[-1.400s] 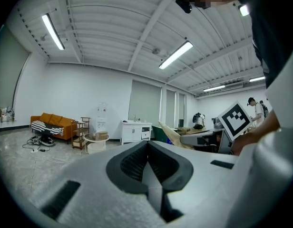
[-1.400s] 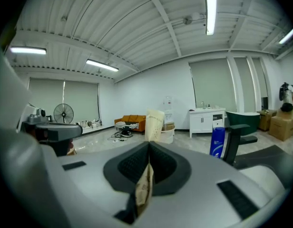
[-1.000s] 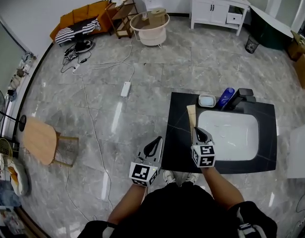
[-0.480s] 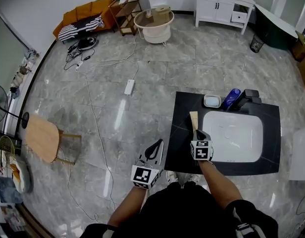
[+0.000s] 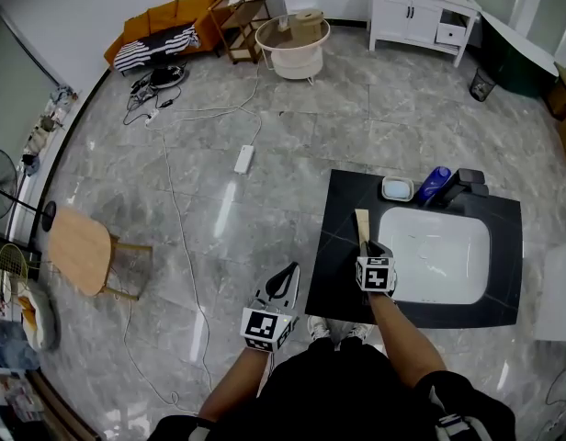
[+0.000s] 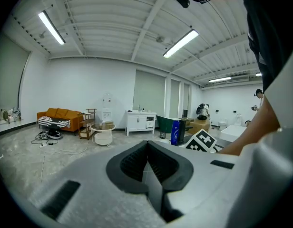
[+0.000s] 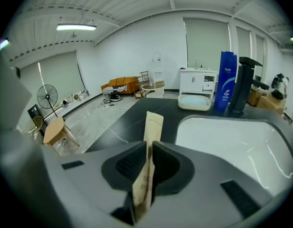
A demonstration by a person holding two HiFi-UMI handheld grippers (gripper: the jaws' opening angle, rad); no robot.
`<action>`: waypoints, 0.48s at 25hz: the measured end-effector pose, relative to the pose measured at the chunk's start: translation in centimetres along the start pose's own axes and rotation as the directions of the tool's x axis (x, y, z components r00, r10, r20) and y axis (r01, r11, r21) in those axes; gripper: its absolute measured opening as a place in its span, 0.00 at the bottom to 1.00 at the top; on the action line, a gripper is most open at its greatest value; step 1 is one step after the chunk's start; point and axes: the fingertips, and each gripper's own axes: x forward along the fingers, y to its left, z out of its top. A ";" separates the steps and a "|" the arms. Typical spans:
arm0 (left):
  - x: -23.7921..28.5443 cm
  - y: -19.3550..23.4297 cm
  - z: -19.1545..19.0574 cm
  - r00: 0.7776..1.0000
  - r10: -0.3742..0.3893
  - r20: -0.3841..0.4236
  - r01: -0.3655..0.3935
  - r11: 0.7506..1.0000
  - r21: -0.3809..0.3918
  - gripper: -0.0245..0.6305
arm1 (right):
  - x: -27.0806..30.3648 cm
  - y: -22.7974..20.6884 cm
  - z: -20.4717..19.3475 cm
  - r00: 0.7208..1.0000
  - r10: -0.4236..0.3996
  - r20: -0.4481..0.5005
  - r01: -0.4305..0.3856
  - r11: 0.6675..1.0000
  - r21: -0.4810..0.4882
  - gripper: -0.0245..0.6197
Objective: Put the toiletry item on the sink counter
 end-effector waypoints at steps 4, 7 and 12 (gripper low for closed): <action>0.7 -0.6 0.2 1.000 -0.006 0.010 0.006 1.000 0.000 0.05 | -2.1 0.0 2.2 0.997 0.037 0.069 -0.036 0.999 -0.014 0.17; 1.4 -1.2 0.7 1.000 -0.017 0.020 0.017 1.000 0.004 0.05 | -4.7 0.2 4.5 0.989 0.080 0.122 -0.075 0.996 -0.037 0.19; 2.9 -2.4 1.7 0.999 -0.041 0.026 0.041 0.999 0.001 0.05 | -10.6 -0.3 9.4 0.959 0.122 0.255 -0.103 0.991 -0.086 0.16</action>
